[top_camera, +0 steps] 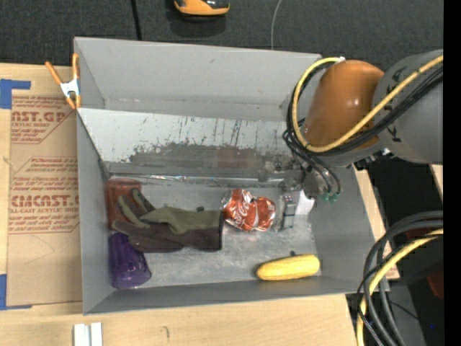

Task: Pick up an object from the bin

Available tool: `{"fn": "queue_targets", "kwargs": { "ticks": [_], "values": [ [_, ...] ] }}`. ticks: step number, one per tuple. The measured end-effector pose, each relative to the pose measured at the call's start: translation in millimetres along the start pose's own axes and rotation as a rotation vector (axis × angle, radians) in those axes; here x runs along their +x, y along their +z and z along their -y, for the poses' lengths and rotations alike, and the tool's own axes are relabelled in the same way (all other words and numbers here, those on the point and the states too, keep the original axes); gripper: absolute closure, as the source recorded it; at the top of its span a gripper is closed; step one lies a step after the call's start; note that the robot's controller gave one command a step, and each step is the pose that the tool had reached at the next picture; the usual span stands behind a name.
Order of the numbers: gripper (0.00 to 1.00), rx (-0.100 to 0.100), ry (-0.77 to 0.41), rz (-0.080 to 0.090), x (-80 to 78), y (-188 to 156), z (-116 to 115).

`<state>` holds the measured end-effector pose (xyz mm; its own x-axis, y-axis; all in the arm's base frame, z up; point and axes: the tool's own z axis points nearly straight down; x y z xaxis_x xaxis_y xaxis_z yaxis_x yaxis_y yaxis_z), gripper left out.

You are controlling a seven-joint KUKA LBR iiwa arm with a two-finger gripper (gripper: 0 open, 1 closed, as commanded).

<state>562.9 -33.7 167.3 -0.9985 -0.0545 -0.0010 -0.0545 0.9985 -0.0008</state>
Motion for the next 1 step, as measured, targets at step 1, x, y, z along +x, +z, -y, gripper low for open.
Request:
{"fn": "queue_targets", "kwargs": {
  "ticks": [1],
  "values": [
    [0.0,-0.001,-0.215,0.0,-17.8,-3.7,-0.3]
  ]
}}
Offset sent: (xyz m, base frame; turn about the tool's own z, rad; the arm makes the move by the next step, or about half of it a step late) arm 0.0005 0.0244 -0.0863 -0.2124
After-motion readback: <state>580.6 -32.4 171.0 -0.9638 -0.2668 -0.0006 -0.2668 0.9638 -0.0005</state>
